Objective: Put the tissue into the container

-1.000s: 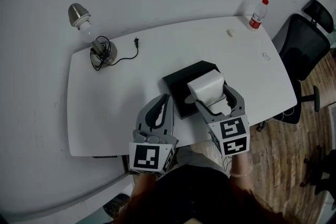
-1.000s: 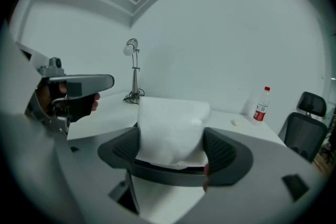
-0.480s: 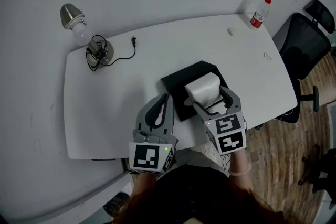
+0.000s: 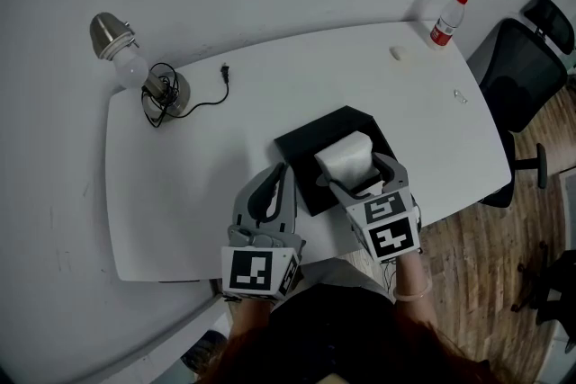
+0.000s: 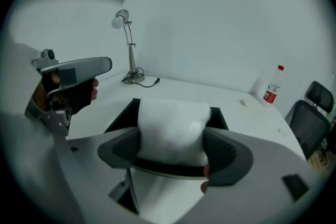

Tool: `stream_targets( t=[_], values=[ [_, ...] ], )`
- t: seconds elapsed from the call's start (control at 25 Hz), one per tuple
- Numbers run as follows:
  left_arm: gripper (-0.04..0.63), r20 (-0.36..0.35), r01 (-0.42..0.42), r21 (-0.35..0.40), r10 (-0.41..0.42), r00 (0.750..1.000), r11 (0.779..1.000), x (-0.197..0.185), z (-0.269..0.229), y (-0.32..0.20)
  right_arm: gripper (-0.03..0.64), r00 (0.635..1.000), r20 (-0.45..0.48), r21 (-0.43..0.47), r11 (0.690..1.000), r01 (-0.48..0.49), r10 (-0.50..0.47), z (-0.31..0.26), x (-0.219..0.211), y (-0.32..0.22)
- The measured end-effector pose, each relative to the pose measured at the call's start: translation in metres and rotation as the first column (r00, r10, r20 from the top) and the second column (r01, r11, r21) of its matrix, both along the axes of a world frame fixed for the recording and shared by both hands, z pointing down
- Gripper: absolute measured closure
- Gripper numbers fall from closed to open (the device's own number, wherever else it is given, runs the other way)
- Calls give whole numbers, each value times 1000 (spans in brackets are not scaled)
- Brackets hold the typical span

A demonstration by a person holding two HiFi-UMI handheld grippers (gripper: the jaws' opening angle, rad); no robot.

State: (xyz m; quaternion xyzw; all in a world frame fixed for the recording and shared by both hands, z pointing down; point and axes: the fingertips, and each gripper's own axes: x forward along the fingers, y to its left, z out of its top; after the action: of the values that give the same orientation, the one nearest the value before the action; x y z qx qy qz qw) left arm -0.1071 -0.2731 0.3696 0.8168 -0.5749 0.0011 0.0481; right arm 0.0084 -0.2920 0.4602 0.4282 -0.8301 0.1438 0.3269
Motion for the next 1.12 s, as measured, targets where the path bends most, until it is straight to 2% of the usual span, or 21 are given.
stream_targets(
  t=[1.12],
  values=[
    [556, -46, 8, -39, -9, 999, 999, -8, 18, -16, 227, 992, -118, -199, 980, 9, -33, 29, -1, -3]
  ],
)
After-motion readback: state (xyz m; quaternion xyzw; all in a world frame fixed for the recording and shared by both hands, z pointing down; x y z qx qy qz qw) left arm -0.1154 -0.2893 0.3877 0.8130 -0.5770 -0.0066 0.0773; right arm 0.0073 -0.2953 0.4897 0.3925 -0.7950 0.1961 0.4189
